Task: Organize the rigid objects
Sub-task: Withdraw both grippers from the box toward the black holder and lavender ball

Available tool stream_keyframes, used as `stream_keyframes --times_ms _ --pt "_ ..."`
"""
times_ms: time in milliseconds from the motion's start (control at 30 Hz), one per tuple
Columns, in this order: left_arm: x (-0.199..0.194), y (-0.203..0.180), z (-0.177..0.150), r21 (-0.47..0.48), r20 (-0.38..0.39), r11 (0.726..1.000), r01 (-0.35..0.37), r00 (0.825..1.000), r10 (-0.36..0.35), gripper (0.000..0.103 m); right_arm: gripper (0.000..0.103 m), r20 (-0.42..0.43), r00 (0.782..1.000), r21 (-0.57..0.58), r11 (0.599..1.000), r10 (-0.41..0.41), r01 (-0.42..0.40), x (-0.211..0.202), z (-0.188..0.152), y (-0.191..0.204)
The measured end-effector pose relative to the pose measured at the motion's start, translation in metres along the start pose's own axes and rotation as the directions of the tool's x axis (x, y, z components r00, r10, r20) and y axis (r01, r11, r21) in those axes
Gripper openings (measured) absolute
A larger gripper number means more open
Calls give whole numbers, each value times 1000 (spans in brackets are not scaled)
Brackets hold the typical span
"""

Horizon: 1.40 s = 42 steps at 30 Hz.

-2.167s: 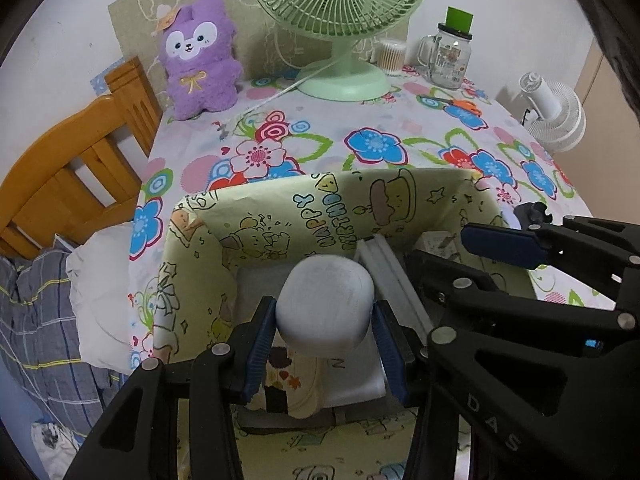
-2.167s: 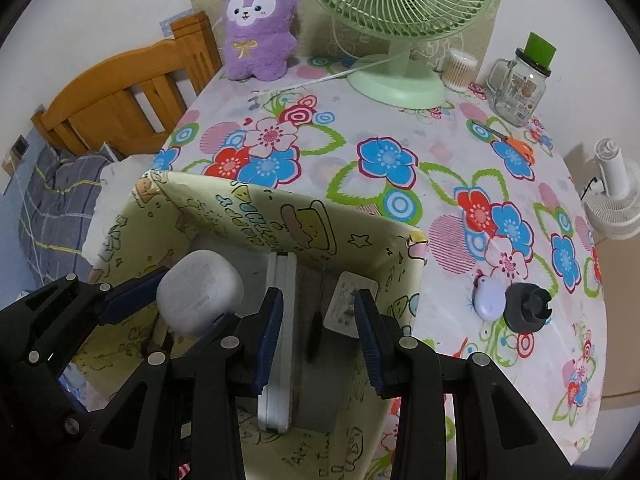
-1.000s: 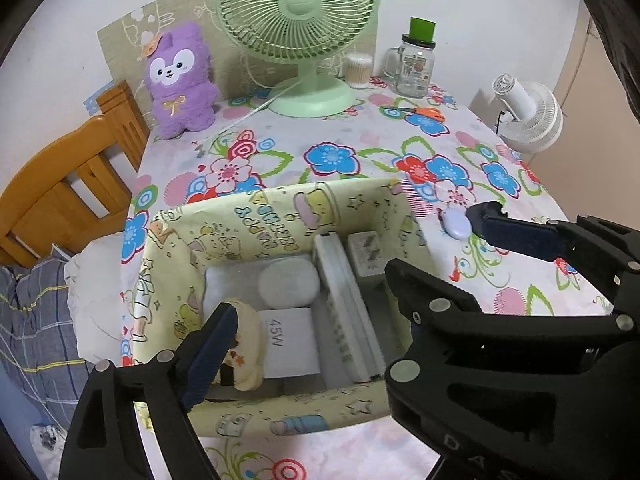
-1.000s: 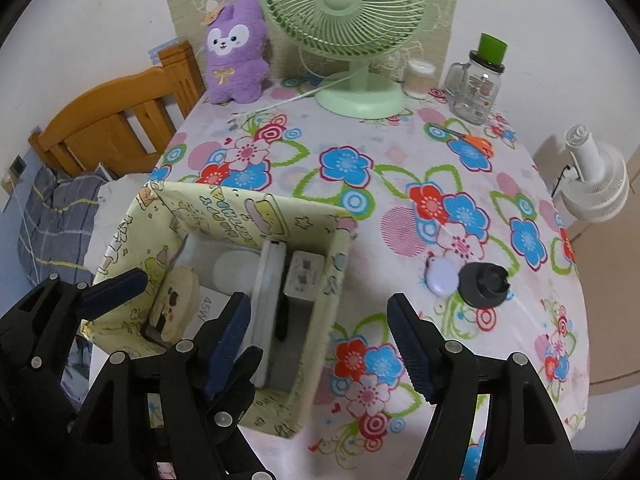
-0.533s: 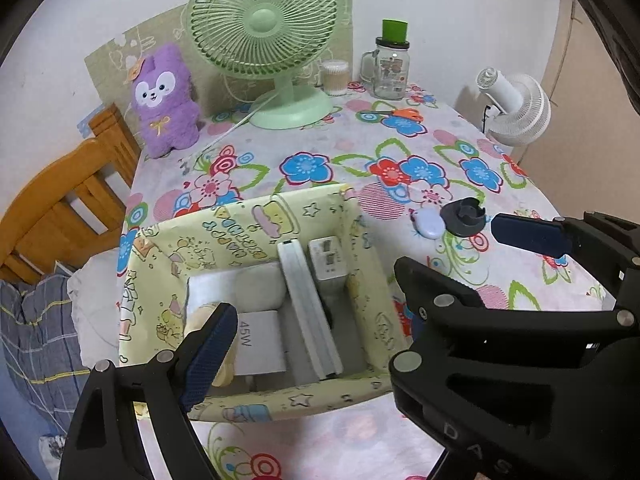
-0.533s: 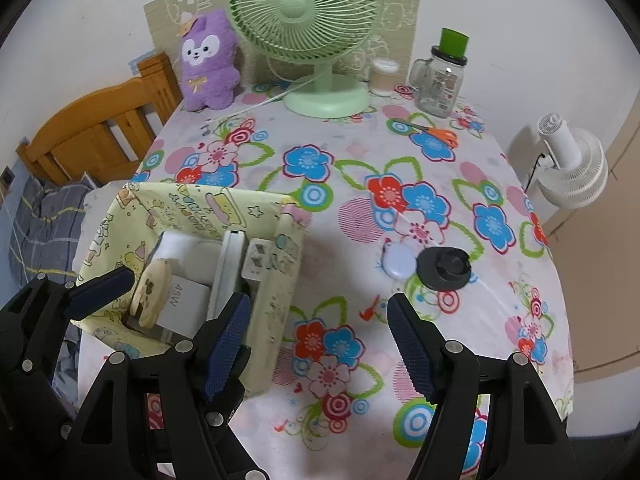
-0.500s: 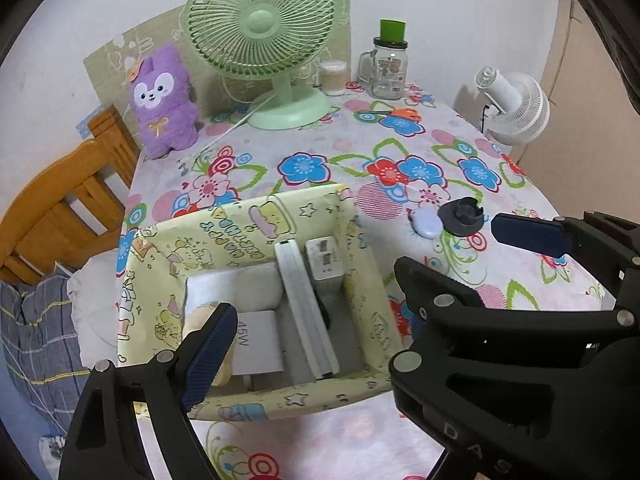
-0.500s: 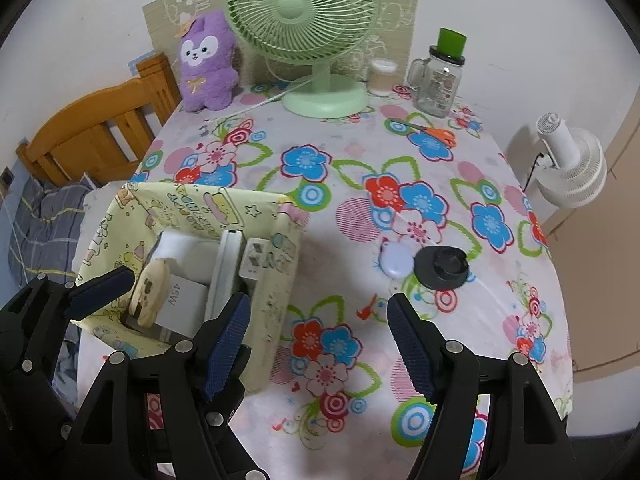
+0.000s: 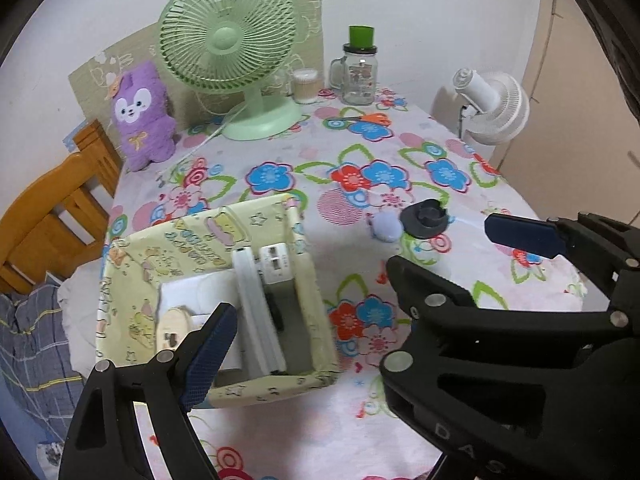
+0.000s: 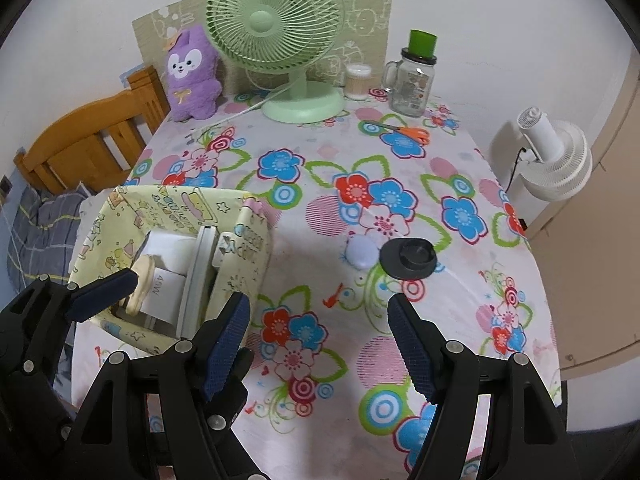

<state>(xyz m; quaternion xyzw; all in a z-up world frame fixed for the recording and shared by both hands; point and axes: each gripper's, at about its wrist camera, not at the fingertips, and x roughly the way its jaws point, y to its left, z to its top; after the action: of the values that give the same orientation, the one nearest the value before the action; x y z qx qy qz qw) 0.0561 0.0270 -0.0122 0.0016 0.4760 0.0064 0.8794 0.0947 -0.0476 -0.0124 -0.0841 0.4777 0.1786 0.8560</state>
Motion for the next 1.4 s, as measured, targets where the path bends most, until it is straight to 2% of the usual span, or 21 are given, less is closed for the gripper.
stream_keyframes --times_ms 267,433,900,1400 --pt "-4 -21 -1 22 10 1000 6 1000 -6 91 75 18 1000 21 1000 -15 14 -8 -9 -18" --pt "-5 -34 1 38 17 999 9 1000 -9 93 81 30 999 36 999 -20 19 -13 -14 -30" --pt "6 -67 4 60 13 998 29 999 -29 94 82 16 1000 88 996 -20 18 -8 -27 -67" --pt "27 -89 11 65 -2 997 44 999 -44 95 82 24 999 94 995 -35 33 6 -31 -96"
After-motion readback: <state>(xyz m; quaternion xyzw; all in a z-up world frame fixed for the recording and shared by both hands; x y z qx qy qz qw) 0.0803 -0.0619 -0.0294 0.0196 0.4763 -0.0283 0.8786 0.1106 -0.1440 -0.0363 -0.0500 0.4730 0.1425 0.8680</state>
